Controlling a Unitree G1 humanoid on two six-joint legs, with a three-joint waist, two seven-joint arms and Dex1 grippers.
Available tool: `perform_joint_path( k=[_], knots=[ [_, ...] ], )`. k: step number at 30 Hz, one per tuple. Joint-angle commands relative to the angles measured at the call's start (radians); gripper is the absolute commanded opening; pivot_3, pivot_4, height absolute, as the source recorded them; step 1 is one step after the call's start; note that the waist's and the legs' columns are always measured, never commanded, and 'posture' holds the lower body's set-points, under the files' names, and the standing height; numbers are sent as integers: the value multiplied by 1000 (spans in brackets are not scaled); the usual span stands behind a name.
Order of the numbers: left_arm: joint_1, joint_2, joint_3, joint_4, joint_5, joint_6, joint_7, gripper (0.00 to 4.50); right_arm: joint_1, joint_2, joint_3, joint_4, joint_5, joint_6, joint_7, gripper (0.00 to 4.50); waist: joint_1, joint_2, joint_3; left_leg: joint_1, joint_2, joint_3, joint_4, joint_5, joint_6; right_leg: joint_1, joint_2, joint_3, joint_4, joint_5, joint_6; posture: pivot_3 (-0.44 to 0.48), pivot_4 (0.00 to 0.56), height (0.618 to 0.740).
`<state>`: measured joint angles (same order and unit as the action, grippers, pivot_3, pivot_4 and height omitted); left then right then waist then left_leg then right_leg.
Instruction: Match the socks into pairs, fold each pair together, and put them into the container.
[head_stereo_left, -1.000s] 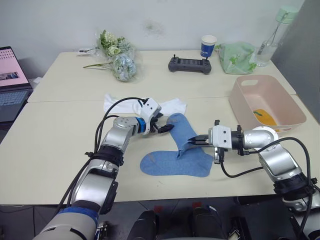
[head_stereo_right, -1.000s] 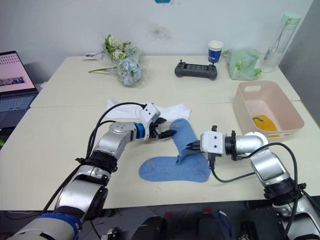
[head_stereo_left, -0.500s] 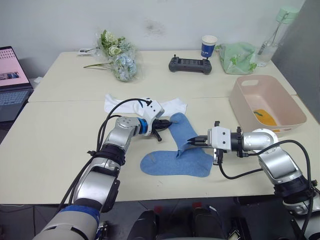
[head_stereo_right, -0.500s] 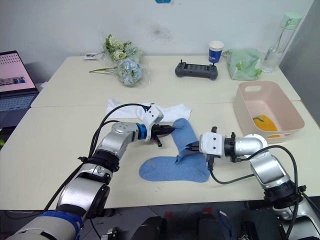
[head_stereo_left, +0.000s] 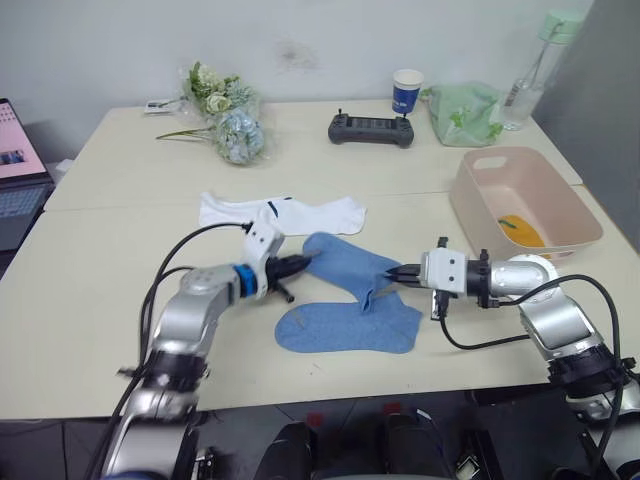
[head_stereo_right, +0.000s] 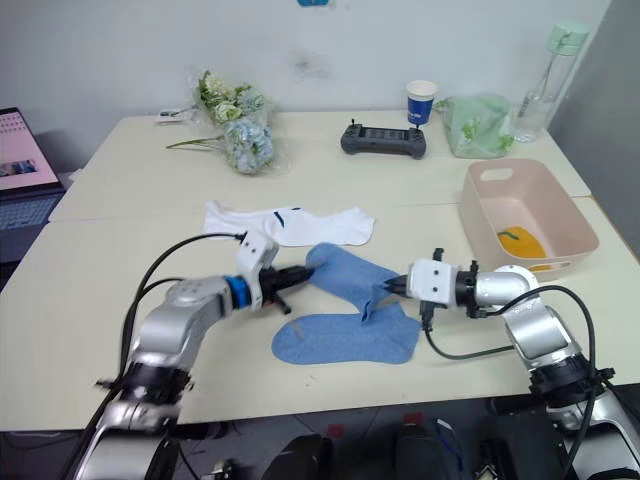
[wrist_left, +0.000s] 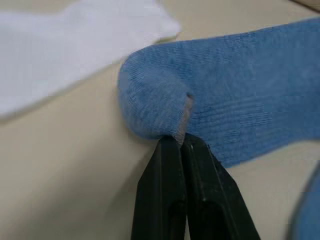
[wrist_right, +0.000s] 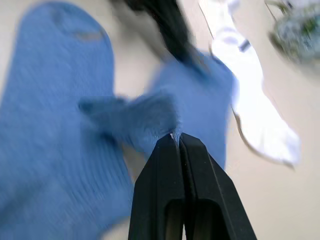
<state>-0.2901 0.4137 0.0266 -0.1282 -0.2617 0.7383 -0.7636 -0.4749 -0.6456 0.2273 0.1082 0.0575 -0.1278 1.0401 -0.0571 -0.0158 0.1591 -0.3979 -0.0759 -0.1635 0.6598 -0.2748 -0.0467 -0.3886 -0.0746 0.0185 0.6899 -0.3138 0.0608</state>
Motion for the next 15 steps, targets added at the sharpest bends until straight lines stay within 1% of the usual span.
perform_joint_path(
  k=[1, 4, 7, 9, 12, 14, 15],
  knots=[
    [51, -35, 68, -238, -83, 195, 124, 45, -66, 24, -17, 106, 3, -101, 12, 0, 12, 0, 0, 0, 0, 0, 1, 0, 0, 0, 0, -1, 0, 0, 0, 0, 150, 740],
    [94, -60, 95, -316, -115, 256, 186, 45, -93, 36, -17, 178, 20, -123, 46, 0, 28, 0, 0, 0, -1, 0, 1, 0, 0, 2, 0, -1, 0, 0, 0, 0, 150, 740],
    [113, -68, 99, -322, -120, 257, 225, 0, -102, 44, -41, 175, 60, -78, 59, 647, 27, 0, 0, 0, -1, 0, 1, 0, 0, 2, 0, -1, -2, 0, 0, 0, 150, 740],
    [118, -73, 93, -314, -119, 247, 243, 0, -94, 36, -58, 159, 76, -45, 57, 1287, 27, 0, 0, 0, 0, 1, 1, 0, 0, 2, 0, -1, -2, 0, 0, 0, 150, 740],
    [123, -84, 81, -306, -121, 225, 269, 0, -61, 13, -91, 121, 90, 20, 32, 2411, 28, 0, 0, 0, -1, 0, 1, 0, 0, 2, 0, -1, -2, 0, 0, 0, 150, 740],
    [130, -94, 67, -303, -118, 205, 280, 0, -22, 7, -136, 59, 112, 148, -28, 3100, 30, 0, 0, 0, -1, 0, 1, 0, 0, 2, 0, -1, -2, 0, 0, 0, 150, 740],
    [135, -96, 60, -303, -116, 196, 284, 0, -5, 7, -155, 13, 139, 265, -57, 3505, 30, 0, 0, -1, -1, 0, 1, 0, 0, 2, -1, -1, -3, 0, 0, 0, 150, 740]
  ],
)
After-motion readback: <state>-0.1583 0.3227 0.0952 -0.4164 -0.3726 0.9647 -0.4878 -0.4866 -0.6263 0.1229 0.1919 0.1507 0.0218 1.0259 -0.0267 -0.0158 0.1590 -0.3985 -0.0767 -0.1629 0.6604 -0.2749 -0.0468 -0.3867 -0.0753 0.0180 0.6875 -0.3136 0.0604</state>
